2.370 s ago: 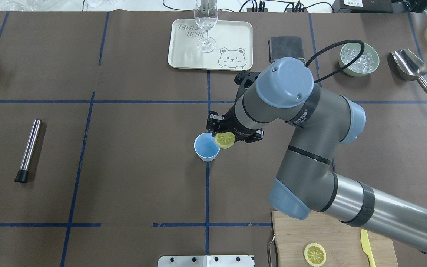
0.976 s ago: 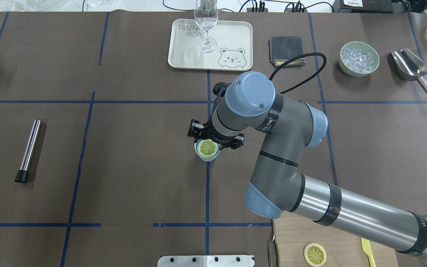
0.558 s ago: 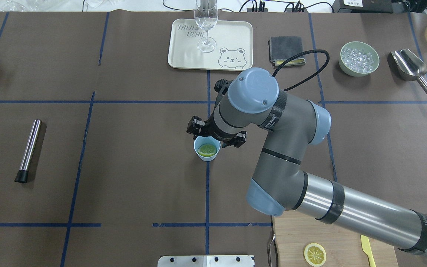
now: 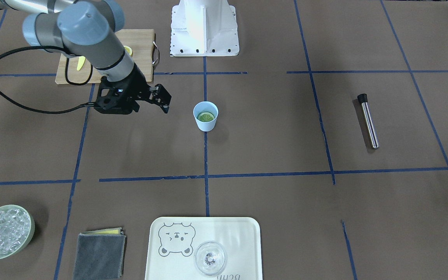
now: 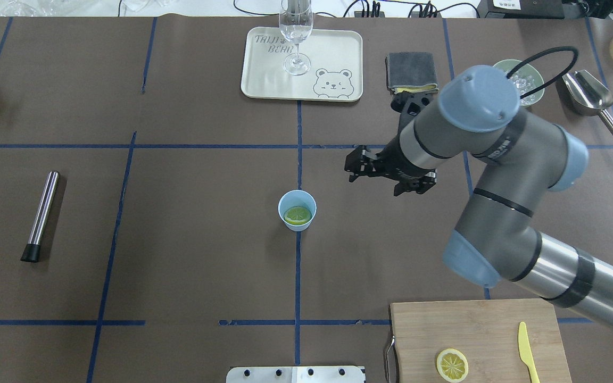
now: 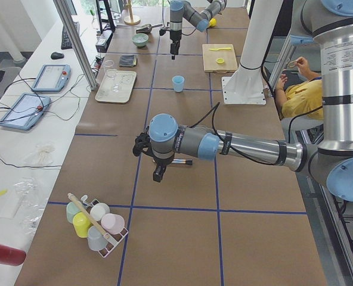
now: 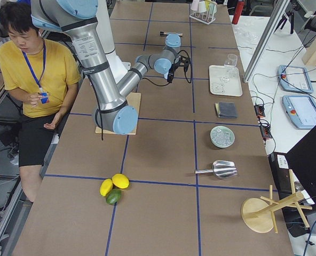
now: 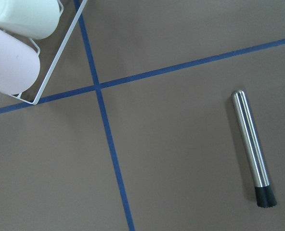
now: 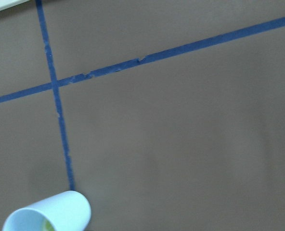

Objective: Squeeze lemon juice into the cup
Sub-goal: 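Withdraw the right gripper away while the left gripper moves to the steel muddler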

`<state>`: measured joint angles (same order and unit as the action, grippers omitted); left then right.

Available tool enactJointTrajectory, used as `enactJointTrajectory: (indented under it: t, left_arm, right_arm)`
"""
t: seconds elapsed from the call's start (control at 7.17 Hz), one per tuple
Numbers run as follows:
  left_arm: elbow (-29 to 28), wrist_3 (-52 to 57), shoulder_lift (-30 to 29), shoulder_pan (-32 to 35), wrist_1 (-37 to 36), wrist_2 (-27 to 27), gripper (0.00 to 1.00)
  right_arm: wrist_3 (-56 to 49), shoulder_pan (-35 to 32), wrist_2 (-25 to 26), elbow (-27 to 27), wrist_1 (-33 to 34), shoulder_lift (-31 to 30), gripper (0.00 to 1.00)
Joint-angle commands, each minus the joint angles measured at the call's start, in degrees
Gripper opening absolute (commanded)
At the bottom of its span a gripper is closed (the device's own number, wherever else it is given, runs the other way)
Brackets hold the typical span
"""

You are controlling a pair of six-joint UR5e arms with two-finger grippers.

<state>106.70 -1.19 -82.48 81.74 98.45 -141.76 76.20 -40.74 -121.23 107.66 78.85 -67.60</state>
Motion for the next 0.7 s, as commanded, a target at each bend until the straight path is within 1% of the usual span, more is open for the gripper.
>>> enactJointTrajectory:
  t: [0.0,0.14,0.28,0.42,0.56]
  left_arm:
    - [-3.76,-15.17,-3.64,-8.93,12.58,0.17,1.00]
    - [-5.61,-21.85,-6.87,-11.93,13.42,0.87,1.00]
    - [-6.32,-26.27,-8.39,-17.44,13.43,5.83,1.00]
    - [-9.11,-31.80,-9.27,-18.63,14.04,8.23,1.00]
    - [-12.71,-32.46,-11.37,-18.99,14.22,8.69,1.00]
  right_arm:
    - [-18.36,-8.79,-5.40,3.34,-0.01,-12.08,0.99]
    - [-26.12,-13.00,-6.64,2.91,0.25,-14.55,0.99]
    - [-32.02,-17.57,-10.13,3.08,0.08,-18.23,1.00]
    - [-36.87,-20.49,-12.25,3.08,-0.01,-20.36,1.00]
    - [-37.96,-21.21,-12.28,3.08,-0.10,-21.07,1.00]
